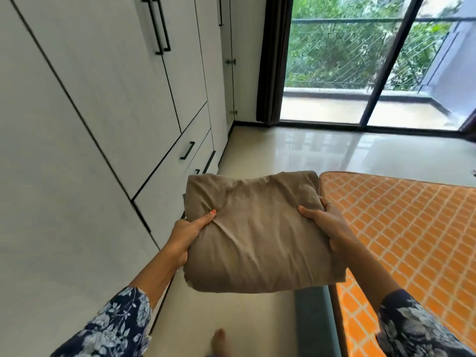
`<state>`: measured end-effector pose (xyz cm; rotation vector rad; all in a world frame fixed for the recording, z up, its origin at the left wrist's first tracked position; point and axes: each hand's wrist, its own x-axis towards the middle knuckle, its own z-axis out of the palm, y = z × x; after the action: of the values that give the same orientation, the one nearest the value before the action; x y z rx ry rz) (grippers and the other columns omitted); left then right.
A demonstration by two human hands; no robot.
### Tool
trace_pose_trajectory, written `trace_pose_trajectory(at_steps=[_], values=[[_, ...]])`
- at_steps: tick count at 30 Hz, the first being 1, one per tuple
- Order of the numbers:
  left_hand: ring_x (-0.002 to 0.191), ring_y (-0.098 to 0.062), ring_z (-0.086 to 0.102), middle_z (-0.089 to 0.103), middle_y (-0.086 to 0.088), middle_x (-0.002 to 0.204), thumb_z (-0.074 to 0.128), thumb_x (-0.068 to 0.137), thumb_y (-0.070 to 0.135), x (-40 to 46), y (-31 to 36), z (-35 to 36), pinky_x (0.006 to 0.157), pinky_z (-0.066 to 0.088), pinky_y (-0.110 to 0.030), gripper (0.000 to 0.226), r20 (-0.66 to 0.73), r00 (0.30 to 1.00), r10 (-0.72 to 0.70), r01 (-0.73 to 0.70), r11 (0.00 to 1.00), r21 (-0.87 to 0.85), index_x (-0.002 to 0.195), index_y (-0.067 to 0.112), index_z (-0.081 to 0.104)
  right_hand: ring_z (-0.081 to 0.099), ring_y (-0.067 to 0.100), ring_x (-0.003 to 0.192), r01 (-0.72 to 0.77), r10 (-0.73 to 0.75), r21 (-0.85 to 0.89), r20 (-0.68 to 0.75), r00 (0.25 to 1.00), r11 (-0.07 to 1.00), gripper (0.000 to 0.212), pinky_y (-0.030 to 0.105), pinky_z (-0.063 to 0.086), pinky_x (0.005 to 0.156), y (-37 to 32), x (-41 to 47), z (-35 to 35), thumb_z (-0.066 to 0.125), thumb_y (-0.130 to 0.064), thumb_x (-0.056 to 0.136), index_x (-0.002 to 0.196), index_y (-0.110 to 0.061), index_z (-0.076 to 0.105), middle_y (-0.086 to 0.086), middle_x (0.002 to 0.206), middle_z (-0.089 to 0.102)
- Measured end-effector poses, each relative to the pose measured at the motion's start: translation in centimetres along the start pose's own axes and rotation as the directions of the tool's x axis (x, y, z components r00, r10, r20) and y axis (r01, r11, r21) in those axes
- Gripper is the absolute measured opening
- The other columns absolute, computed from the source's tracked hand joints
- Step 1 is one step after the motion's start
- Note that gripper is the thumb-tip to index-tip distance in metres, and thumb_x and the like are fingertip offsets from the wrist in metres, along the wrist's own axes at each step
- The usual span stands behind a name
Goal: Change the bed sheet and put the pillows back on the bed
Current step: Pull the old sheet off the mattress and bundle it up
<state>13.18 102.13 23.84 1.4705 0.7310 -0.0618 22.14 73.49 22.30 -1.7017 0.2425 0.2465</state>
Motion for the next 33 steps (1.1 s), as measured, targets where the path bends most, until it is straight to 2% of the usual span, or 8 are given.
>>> trace_pose_trajectory(at_steps=[2, 6, 11, 20, 24, 28, 31, 33], values=[[0.085, -0.025, 0.065, 0.068, -0.009, 0.097, 0.08, 0.073, 0.041, 4.7, 2.5, 1.0, 0.066, 0.05, -0.03, 0.062, 0.013, 1.0, 0.022, -0.022, 1.0, 0.021, 0.117, 0.001, 0.062, 0.063, 0.02, 0.097, 0.026, -0.026, 0.011, -0.024, 0.999, 1.0, 0.055, 0.038, 0.053, 0.088, -1.3, 4.6, 1.2, 0.078, -0.024, 0.077, 0.126, -0.021, 0.054, 0.001, 0.111, 0.065], [0.089, -0.029, 0.065, 0.069, -0.014, 0.102, 0.081, 0.071, 0.042, 15.4, 8.3, 2.8, 0.08, 0.052, -0.037, 0.066, 0.044, 0.999, 0.018, -0.02, 0.999, 0.047, 0.118, 0.0, 0.062, 0.059, 0.011, 0.092, 0.048, -0.043, 0.044, -0.094, 0.995, 0.998, 0.059, 0.024, 0.048, 0.069, -4.7, 14.2, 3.9, 0.076, -0.023, 0.079, 0.131, -0.02, 0.049, 0.0, 0.111, 0.061], [0.093, -0.032, 0.065, 0.068, -0.015, 0.106, 0.082, 0.069, 0.042, 27.6, 16.3, 5.9, 0.088, 0.052, -0.042, 0.07, 0.098, 0.995, 0.011, -0.021, 0.995, 0.102, 0.12, 0.0, 0.061, 0.055, 0.022, 0.113, 0.032, -0.031, 0.002, -0.194, 0.98, 0.999, 0.073, 0.041, 0.047, 0.099, -8.8, 25.2, 5.8, 0.077, -0.034, 0.077, 0.141, -0.027, 0.041, 0.002, 0.131, 0.053], [0.09, -0.029, 0.066, 0.07, -0.013, 0.103, 0.084, 0.067, 0.043, 47.7, 26.4, 16.0, 0.084, 0.054, -0.039, 0.071, 0.189, 0.982, 0.007, -0.033, 0.99, 0.137, 0.12, 0.0, 0.062, 0.053, 0.024, 0.106, 0.019, -0.015, 0.012, -0.29, 0.957, 1.0, 0.075, 0.038, 0.047, 0.093, -14.0, 47.1, 5.7, 0.076, -0.027, 0.079, 0.141, -0.019, 0.036, 0.005, 0.127, 0.05], [0.09, -0.028, 0.066, 0.068, -0.014, 0.107, 0.083, 0.07, 0.041, 56.7, 32.8, 21.2, 0.074, 0.051, -0.032, 0.07, 0.168, 0.986, 0.015, -0.035, 0.993, 0.112, 0.122, -0.001, 0.06, 0.058, 0.024, 0.103, -0.006, 0.009, 0.011, -0.267, 0.964, 1.0, 0.073, 0.042, 0.05, 0.093, -18.6, 58.9, 4.7, 0.077, -0.03, 0.076, 0.138, -0.018, 0.042, 0.006, 0.125, 0.056], [0.089, -0.027, 0.066, 0.068, -0.013, 0.105, 0.082, 0.069, 0.044, 64.9, 39.4, 24.9, 0.08, 0.053, -0.035, 0.07, 0.127, 0.991, 0.051, -0.062, 0.995, 0.082, 0.118, -0.002, 0.061, 0.058, 0.024, 0.104, 0.022, -0.033, -0.045, -0.235, 0.972, 0.999, 0.07, 0.04, 0.048, 0.095, -24.5, 70.2, 4.8, 0.076, -0.035, 0.076, 0.135, -0.016, 0.044, 0.004, 0.124, 0.057], [0.094, -0.03, 0.066, 0.068, -0.014, 0.108, 0.082, 0.066, 0.05, 71.3, 43.3, 26.8, 0.09, 0.053, -0.043, 0.079, 0.113, 0.992, 0.048, -0.057, 0.996, 0.07, 0.122, -0.001, 0.059, 0.059, 0.024, 0.103, 0.059, -0.067, -0.041, -0.212, 0.975, 0.997, 0.066, 0.041, 0.049, 0.095, -28.0, 78.3, 5.7, 0.076, -0.033, 0.077, 0.133, -0.017, 0.045, 0.005, 0.122, 0.058], [0.094, -0.03, 0.065, 0.067, -0.014, 0.108, 0.081, 0.067, 0.05, 75.6, 45.6, 28.1, 0.091, 0.053, -0.043, 0.079, 0.094, 0.994, 0.052, -0.058, 0.996, 0.061, 0.123, -0.001, 0.059, 0.06, 0.025, 0.104, 0.082, -0.09, -0.049, -0.2, 0.976, 0.995, 0.067, 0.043, 0.049, 0.095, -30.3, 83.7, 6.7, 0.076, -0.031, 0.076, 0.134, -0.017, 0.045, 0.005, 0.121, 0.058]])
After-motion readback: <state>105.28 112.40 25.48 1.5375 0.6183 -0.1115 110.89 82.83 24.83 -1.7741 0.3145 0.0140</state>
